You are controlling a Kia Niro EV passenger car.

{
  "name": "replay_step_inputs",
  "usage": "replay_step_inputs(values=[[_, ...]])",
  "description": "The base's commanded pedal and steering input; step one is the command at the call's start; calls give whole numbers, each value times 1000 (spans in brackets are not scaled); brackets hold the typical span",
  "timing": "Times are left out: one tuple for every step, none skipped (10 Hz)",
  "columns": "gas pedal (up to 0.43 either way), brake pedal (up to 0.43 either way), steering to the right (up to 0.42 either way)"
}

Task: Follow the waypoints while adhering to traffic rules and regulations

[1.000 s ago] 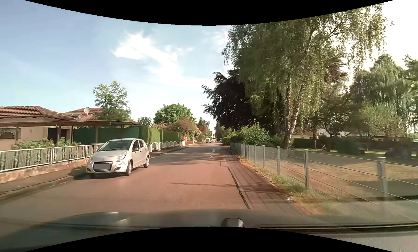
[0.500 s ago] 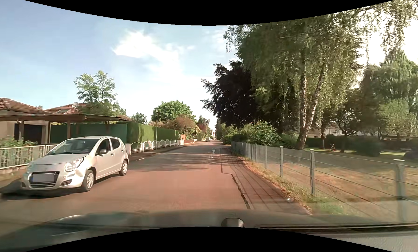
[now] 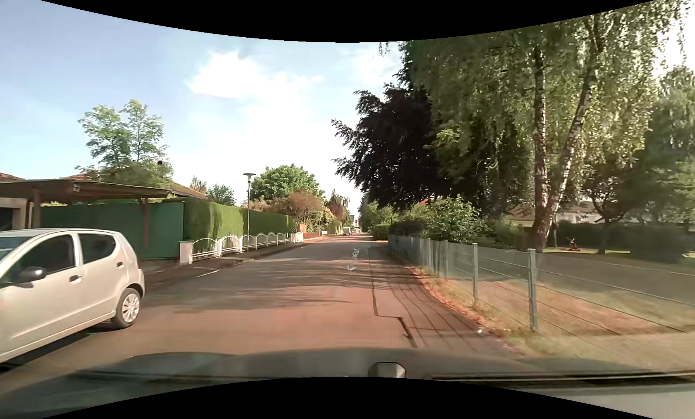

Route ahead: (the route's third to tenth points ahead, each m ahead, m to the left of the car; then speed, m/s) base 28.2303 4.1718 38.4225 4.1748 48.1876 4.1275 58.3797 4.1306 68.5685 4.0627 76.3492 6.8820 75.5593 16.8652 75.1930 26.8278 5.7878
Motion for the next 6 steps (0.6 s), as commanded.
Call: replay_step_inputs(values=[[138, 0, -10], [138, 0, -9], [138, 0, -9], [138, 0, -6], [138, 0, -1], [138, 0, 1]])
